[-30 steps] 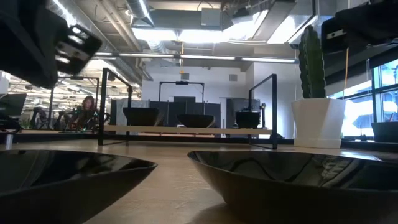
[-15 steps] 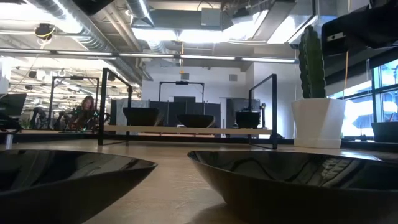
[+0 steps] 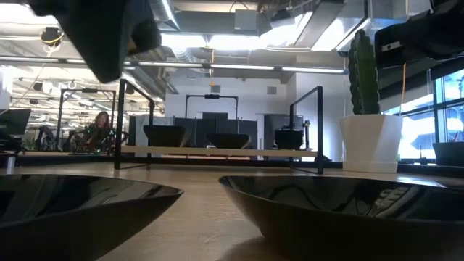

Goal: Pick & Place Mini shaped plates
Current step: Stack the left leaf-shaped plate on the top of the leaf-shaped plate on the shelf

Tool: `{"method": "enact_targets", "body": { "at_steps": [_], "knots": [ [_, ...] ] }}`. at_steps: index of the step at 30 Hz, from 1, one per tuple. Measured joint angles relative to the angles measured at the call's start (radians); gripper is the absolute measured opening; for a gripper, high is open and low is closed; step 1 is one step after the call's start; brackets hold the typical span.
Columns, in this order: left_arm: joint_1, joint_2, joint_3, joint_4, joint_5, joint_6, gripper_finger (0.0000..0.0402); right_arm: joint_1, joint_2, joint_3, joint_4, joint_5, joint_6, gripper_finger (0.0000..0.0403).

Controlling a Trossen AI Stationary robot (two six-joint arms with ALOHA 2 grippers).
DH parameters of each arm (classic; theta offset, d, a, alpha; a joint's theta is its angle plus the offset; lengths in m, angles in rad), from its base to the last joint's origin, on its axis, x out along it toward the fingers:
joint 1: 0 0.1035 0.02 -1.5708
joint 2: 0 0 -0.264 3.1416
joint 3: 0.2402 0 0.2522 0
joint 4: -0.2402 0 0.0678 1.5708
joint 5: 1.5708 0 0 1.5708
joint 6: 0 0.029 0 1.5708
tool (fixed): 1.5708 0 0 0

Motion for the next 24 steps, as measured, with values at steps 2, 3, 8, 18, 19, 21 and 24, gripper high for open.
{"method": "enact_targets", "body": {
  "at_steps": [2,3,8,18,19,21,24],
  "knots": [
    [0.014,0.005,0.001,0.0,0.043,-0.004,0.0187,0.0,0.0,0.0,-0.004,0.0,0.003,0.0007],
    [0.019,0.008,0.0,-0.01,0.063,-0.002,0.0189,0.0,0.0,0.0,-0.004,0.0,0.004,0.0007],
    [0.032,0.06,0.0,-0.019,0.136,0.034,0.0189,0.0,0.001,0.0,-0.013,0.0,0.003,0.0007],
    [0.059,0.132,0.0,-0.016,0.172,0.028,0.0189,0.0,0.002,0.0,-0.033,0.0,0.003,0.0007],
    [0.06,0.132,0.0,-0.016,0.174,0.029,0.0189,0.0,0.002,0.0,-0.033,0.0,0.003,0.0007],
    [0.06,0.133,0.0,-0.015,0.174,0.039,0.0189,0.0,0.002,0.0,-0.033,0.0,0.003,0.0007],
    [0.06,0.133,0.0,-0.018,0.174,0.055,0.0189,0.0,0.002,0.0,-0.034,0.0,0.003,0.0007]
  ]
}}
